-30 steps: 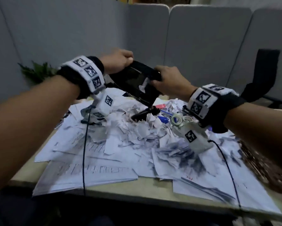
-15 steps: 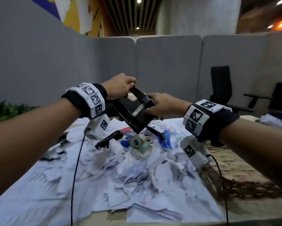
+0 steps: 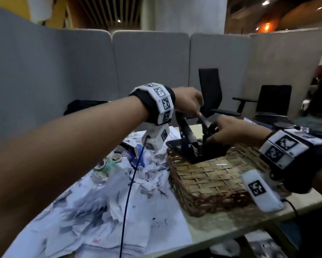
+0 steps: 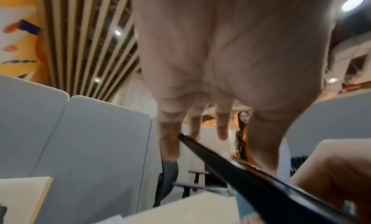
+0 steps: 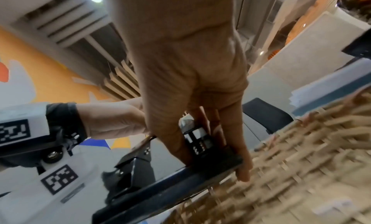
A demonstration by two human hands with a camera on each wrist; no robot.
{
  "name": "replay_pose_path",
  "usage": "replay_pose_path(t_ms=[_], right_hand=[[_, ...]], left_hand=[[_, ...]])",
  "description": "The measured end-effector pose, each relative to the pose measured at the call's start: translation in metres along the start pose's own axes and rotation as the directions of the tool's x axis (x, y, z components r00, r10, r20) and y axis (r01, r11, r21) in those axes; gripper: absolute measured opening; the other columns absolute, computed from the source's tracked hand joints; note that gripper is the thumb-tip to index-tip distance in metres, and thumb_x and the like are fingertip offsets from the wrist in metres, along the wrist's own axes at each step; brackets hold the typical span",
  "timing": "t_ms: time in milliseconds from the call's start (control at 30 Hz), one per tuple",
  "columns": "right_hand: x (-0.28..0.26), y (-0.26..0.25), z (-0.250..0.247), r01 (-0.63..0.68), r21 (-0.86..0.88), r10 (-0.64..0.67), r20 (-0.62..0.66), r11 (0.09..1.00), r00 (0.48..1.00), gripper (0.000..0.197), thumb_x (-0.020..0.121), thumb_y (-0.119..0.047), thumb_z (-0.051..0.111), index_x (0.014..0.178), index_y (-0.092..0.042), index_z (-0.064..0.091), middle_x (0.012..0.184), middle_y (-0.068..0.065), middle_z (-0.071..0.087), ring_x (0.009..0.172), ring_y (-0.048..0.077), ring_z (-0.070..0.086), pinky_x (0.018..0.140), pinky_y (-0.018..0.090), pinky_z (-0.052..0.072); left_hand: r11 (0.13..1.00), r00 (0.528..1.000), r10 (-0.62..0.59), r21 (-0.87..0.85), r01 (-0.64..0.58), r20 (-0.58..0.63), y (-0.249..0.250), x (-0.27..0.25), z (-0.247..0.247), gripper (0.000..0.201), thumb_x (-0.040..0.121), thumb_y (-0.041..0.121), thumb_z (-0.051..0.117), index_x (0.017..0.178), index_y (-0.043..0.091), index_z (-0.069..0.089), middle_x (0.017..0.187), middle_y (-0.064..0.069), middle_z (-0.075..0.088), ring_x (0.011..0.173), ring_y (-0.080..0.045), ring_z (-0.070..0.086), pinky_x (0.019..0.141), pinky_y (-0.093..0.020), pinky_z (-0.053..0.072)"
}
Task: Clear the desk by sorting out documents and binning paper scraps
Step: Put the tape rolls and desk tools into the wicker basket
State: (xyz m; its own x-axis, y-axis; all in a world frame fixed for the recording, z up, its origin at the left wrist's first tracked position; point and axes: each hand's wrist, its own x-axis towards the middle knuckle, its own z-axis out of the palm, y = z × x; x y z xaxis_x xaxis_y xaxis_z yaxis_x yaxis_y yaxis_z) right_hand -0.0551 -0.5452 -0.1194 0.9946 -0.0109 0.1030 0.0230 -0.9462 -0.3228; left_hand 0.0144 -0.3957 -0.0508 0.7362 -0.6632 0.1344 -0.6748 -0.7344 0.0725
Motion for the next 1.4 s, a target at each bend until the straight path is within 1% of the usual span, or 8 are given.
replay_pose_path(t_ms=[133,300,433,500,667,900,1067,1400], right_hand=[[-0.007,0.012,0.027,-0.139,0.101,0.125,0.133,0.985,0.983,0.022,0.08,-0.016,0.071,0.097,-0.004,0.065,0.091,0.017,0.071,0.078,0.029,0.071,0.072,0.042,0.061],[-0.01,0.005,0.05,-0.242,0.254,0.12,0.417,0.936,0.901,0.022,0.088,-0.001,0.063,0.109,-0.001,0.061,0.1,0.022,0.069,0.088,0.034,0.071,0.081,0.049,0.059],[-0.002,0.004,0.04,-0.261,0.304,0.154,0.332,0.916,0.931,0.024,0.091,-0.005,0.062,0.112,0.002,0.055,0.097,0.022,0.067,0.087,0.034,0.071,0.077,0.045,0.06],[0.002,0.001,0.031,-0.241,0.263,0.163,0.285,0.934,0.945,0.029,0.087,-0.009,0.069,0.11,0.003,0.058,0.092,0.021,0.069,0.082,0.034,0.072,0.07,0.042,0.061],[0.01,-0.008,0.011,-0.13,0.211,0.093,0.176,0.969,0.98,0.035,0.085,-0.009,0.072,0.116,0.001,0.058,0.094,0.018,0.069,0.086,0.03,0.07,0.074,0.042,0.061],[0.015,0.0,0.008,-0.094,0.076,0.079,0.175,0.993,0.981,0.03,0.091,0.003,0.059,0.12,-0.004,0.065,0.077,0.011,0.065,0.082,0.033,0.069,0.075,0.048,0.06],[0.021,-0.039,-0.01,0.134,-0.291,-0.142,-0.004,0.947,0.99,0.04,0.09,-0.014,0.061,0.129,-0.016,0.062,0.125,0.006,0.064,0.11,0.028,0.061,0.09,0.032,0.049],[0.042,-0.181,0.042,0.427,-0.092,-0.425,0.041,0.899,0.904,0.034,0.079,-0.013,0.068,0.112,-0.023,0.069,0.109,0.001,0.067,0.099,0.021,0.062,0.089,0.033,0.053]], left_hand=[[0.985,0.97,-0.063,-0.143,0.098,0.234,0.001,0.0,0.047,0.062,0.084,0.025,0.074,0.134,0.014,0.04,0.122,-0.007,0.054,0.097,-0.022,0.062,0.055,-0.025,0.056],[0.974,0.981,-0.056,-0.206,0.094,0.183,-0.007,-0.01,0.09,0.062,0.079,0.029,0.078,0.13,0.018,0.044,0.122,0.0,0.057,0.101,-0.016,0.057,0.086,-0.034,0.053],[0.958,0.981,-0.052,-0.269,0.102,0.184,0.002,-0.013,0.096,0.057,0.088,0.035,0.068,0.132,0.013,0.04,0.109,0.004,0.054,0.084,-0.007,0.054,0.059,-0.009,0.045],[0.937,0.969,-0.067,-0.319,0.142,0.237,0.001,-0.015,0.091,0.054,0.092,0.037,0.062,0.132,0.013,0.037,0.103,0.002,0.054,0.075,-0.006,0.053,0.048,-0.009,0.044],[0.891,0.939,-0.174,-0.358,0.278,0.297,-0.035,-0.032,0.059,0.051,0.093,0.042,0.058,0.133,0.017,0.041,0.113,-0.008,0.06,0.089,-0.024,0.068,0.068,-0.035,0.058],[0.888,0.904,-0.268,-0.279,0.366,0.334,-0.096,-0.072,0.042,0.03,0.095,0.034,0.059,0.117,0.014,0.057,0.1,-0.005,0.067,0.084,-0.023,0.068,0.064,-0.03,0.054],[0.879,0.895,-0.327,-0.25,0.406,0.303,-0.126,-0.097,0.033,0.018,0.097,0.023,0.056,0.112,0.014,0.059,0.099,-0.006,0.069,0.08,-0.021,0.069,0.058,-0.028,0.053],[0.808,0.835,-0.523,-0.212,0.55,0.173,-0.201,-0.184,-0.011,0.014,0.096,0.015,0.058,0.109,0.016,0.062,0.095,-0.005,0.072,0.079,-0.019,0.071,0.057,-0.026,0.05]])
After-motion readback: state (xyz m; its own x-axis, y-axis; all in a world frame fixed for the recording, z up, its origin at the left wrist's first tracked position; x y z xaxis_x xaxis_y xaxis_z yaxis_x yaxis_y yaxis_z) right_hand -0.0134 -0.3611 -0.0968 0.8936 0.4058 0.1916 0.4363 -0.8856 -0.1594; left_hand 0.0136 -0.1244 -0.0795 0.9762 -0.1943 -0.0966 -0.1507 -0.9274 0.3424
